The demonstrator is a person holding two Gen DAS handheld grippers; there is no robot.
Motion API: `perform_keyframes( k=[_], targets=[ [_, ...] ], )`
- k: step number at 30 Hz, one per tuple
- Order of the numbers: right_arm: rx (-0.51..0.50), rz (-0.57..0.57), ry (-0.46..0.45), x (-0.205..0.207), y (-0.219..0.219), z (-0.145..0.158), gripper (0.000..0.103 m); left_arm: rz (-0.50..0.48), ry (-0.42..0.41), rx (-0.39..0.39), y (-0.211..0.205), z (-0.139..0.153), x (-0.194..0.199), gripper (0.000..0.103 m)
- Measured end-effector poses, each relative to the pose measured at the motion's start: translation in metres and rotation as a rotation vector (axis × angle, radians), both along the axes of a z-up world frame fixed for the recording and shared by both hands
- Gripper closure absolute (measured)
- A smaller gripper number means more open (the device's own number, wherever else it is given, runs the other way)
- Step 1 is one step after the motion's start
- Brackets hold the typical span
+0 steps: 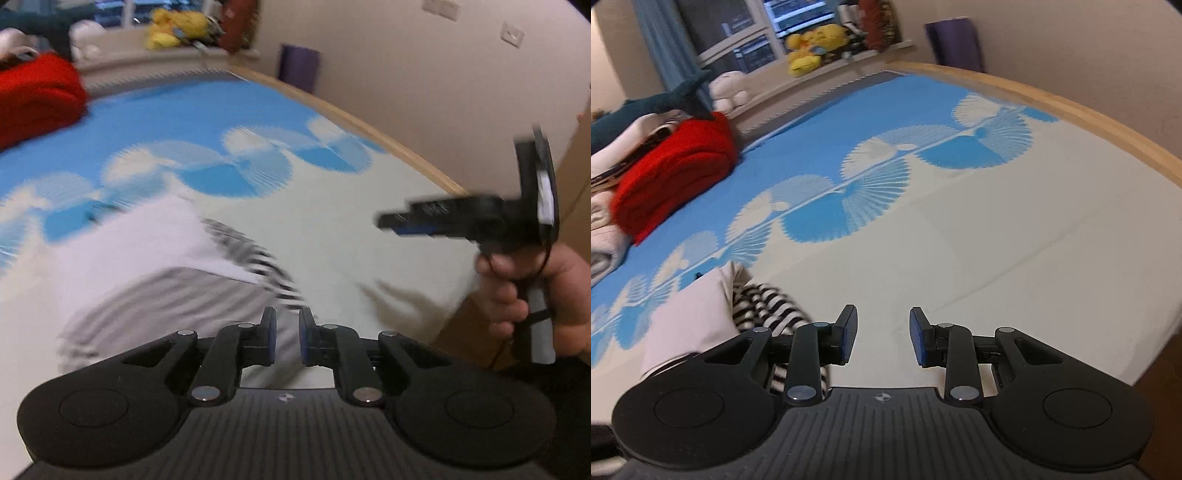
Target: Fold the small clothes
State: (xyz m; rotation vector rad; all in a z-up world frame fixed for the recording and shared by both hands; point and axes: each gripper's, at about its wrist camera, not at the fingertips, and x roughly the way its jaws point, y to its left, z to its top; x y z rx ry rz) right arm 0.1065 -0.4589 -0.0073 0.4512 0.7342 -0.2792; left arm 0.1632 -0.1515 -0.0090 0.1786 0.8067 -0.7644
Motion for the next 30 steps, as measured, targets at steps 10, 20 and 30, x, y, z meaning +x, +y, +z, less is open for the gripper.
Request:
perform_keyframes(
  k=[10,20,30],
  targets=[
    [0.2,0.201,-0.005,0.039,0.05,-0.008,0.071,0.195,-0.074,0.081,0.133,0.001,0.049,0.089],
    [0.261,0.285,0.163,0.095,0.093,-0.045,0.066,0.216,0.03,0.052,0.129,-0.009,0.062,0.087],
    [0.282,0.276,-0.132,0.054,0.084,-0.006,0.101,0.186,0.226,-0.091,0.102,-0.024,0.07,0.074]
  ],
)
